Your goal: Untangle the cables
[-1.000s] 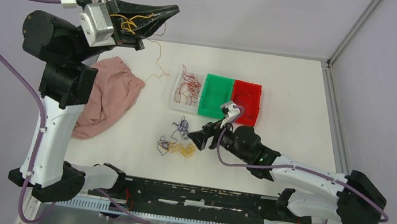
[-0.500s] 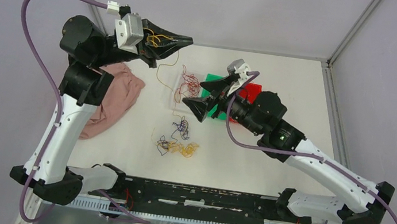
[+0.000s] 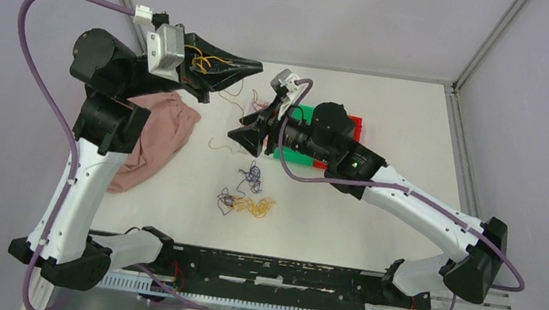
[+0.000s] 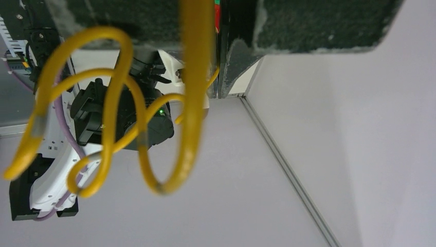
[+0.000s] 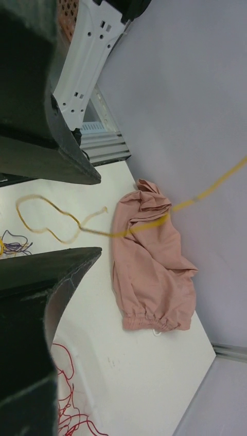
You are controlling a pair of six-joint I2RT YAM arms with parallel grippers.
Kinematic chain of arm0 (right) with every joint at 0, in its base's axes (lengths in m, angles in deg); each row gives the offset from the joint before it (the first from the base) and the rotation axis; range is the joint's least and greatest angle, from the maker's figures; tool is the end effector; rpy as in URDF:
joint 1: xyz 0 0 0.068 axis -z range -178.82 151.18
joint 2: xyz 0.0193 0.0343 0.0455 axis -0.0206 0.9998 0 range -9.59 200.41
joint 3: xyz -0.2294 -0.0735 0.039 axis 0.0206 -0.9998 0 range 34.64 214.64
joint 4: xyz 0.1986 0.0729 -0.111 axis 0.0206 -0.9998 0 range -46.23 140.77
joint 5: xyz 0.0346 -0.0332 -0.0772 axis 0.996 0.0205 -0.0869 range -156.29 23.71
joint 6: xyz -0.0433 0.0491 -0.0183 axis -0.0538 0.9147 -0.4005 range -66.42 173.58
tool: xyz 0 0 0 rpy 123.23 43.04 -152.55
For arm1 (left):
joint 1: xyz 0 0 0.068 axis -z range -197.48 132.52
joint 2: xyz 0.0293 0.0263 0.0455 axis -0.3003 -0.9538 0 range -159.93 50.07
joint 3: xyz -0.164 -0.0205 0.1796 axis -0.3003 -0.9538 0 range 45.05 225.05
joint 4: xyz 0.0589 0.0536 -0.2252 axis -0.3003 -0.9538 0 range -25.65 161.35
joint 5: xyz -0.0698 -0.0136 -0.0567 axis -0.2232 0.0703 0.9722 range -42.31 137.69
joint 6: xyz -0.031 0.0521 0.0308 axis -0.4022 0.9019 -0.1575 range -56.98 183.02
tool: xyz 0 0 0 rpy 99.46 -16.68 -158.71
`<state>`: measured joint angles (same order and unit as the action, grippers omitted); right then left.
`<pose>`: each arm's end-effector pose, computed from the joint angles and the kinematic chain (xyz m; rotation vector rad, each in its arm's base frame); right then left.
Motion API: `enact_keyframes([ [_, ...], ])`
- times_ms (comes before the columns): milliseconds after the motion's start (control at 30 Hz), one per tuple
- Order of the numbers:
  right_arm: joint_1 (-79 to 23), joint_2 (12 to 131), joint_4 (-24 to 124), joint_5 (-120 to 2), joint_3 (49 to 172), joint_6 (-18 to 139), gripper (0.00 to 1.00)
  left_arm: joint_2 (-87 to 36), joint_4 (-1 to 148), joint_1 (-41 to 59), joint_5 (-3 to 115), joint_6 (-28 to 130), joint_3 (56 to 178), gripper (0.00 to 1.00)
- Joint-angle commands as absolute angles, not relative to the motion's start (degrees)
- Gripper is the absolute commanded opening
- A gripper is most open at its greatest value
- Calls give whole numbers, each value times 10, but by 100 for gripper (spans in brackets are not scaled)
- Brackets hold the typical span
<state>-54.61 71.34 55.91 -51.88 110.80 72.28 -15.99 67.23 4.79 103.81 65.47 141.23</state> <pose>0.1770 0.2846 0.3870 -0.7397 1.5300 1.1968 0.1492 -0.1101 0.5360 1.0934 0.8290 -0.8355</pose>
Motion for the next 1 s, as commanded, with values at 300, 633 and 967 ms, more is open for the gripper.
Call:
enact_keyframes([
  [300,-493,675,666,-543,1083,840,1,-146,705,49,1073,571,1403,3],
  [633,-387,664,750,-542,1045,999,1,-119,661,59,1088,646,1227,7],
  [967,-344,627,740,-577,997,990,1,-225,332,130,928,983,1276,62],
])
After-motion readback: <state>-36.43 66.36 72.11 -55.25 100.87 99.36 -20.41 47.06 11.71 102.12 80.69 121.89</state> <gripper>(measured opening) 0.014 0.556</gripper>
